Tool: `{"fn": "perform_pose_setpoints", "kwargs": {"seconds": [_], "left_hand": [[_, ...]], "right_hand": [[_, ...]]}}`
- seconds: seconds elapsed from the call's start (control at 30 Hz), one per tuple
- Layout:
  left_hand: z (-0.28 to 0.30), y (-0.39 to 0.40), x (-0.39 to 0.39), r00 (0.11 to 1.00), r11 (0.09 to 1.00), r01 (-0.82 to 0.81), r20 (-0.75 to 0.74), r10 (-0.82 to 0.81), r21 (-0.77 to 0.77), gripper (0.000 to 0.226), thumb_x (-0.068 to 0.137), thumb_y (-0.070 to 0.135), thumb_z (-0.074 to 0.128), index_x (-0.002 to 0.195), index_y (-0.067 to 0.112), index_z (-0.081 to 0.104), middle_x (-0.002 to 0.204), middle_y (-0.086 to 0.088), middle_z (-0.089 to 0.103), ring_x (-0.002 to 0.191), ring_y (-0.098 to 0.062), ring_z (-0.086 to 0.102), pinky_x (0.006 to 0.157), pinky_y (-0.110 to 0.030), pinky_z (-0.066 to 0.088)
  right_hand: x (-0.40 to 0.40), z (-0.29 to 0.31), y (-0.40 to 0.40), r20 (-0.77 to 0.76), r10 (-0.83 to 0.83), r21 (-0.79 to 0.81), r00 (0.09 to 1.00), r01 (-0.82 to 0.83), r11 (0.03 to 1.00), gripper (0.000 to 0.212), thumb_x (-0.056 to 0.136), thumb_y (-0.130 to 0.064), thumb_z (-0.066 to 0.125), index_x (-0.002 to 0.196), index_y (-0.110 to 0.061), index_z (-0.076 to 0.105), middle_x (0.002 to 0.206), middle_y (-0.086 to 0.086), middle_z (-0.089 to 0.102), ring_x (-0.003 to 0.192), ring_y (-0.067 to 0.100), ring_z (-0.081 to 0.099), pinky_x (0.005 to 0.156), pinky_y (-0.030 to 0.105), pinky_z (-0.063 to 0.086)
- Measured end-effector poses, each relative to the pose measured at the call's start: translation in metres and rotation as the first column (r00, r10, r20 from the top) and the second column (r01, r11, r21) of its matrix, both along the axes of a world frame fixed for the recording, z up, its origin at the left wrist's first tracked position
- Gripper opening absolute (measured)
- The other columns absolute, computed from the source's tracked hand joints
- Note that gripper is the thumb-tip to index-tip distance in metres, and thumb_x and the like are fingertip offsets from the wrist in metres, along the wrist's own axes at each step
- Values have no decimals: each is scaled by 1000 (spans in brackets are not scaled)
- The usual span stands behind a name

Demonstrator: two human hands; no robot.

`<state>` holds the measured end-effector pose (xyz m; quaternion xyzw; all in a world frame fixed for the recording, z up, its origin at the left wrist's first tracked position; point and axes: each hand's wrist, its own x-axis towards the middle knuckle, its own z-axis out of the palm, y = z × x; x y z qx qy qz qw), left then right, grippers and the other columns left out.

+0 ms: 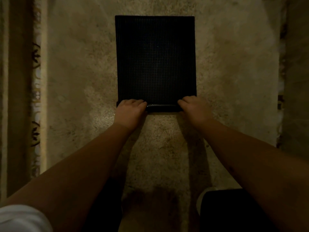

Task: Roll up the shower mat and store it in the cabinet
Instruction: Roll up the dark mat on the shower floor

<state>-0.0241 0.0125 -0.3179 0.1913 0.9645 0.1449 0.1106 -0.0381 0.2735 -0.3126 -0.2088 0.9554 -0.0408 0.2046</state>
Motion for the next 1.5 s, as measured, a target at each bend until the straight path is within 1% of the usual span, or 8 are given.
{"fn": "perform_pose_setpoints", "kwargs": {"seconds": [0.17, 0.3, 0.57, 0.77, 0.93, 1.07, 1.4, 1.5], "left_hand": [[-2, 3, 7, 999, 993, -16, 26, 19, -114, 41, 81, 7, 62, 122, 0, 58, 127, -25, 57, 112, -44, 53, 93, -52, 40], [4, 1, -6, 999, 994, -38, 28, 41, -101, 41, 75, -2, 67, 116, 0, 62, 107, -27, 60, 98, -43, 55, 85, -51, 44], [1, -7, -26, 997, 1000, -28, 77, 28, 0, 20, 80, 10, 67, 97, 1, 65, 85, -19, 68, 79, -35, 64, 73, -40, 46], [-9, -5, -16, 996, 993, -94, 0, 94, -65, 37, 90, 18, 61, 124, 2, 58, 135, -31, 48, 127, -49, 39, 105, -61, 30], [-6, -2, -19, 993, 976, -113, -6, 114, -184, 45, 87, 25, 60, 130, 12, 53, 123, -16, 56, 111, -36, 48, 93, -48, 36], [0, -6, -32, 992, 978, -118, 21, 124, -173, 36, 85, 18, 59, 121, 15, 60, 115, -8, 64, 106, -32, 53, 88, -43, 37], [14, -15, -24, 990, 996, -1, 139, 14, -94, 33, 83, 22, 66, 114, 15, 58, 85, -13, 67, 73, -34, 62, 71, -44, 51], [8, -17, -14, 1000, 995, -13, 26, 16, -103, 32, 85, 20, 62, 116, 15, 64, 114, -17, 67, 98, -38, 63, 82, -49, 43]], "right_hand": [[-27, -4, 4, 141, 35, -9, 989, -34, 999, 38, 94, -25, 57, 128, -9, 59, 122, 15, 62, 114, 33, 50, 89, 44, 47], [-40, -5, 3, 214, -5, -6, 977, 6, 1000, 42, 94, -32, 58, 132, -14, 57, 123, 15, 62, 113, 33, 49, 90, 41, 46], [-16, -5, -7, -32, -101, -102, 994, 97, 990, 30, 89, -4, 59, 117, 0, 63, 121, 21, 62, 106, 40, 55, 82, 48, 49], [-23, -3, -6, -23, -51, -1, 998, 51, 999, 46, 85, -9, 64, 130, -2, 54, 123, 22, 53, 107, 39, 49, 83, 47, 47], [-39, 0, -5, 37, -67, -14, 997, 68, 998, 46, 89, -13, 59, 132, -3, 48, 117, 21, 59, 103, 37, 54, 80, 42, 48], [-38, 1, -9, 4, -10, 59, 1000, 10, 998, 17, 90, -12, 54, 106, -7, 51, 98, 16, 64, 87, 33, 59, 68, 39, 49], [-59, 7, -1, 435, -120, 48, 893, 110, 993, 47, 87, -29, 69, 131, -19, 57, 130, 10, 57, 115, 30, 54, 92, 38, 46], [-59, 5, 1, 403, -144, 50, 904, 135, 990, 49, 85, -35, 71, 130, -21, 60, 130, 10, 49, 118, 34, 42, 98, 40, 40]]}}
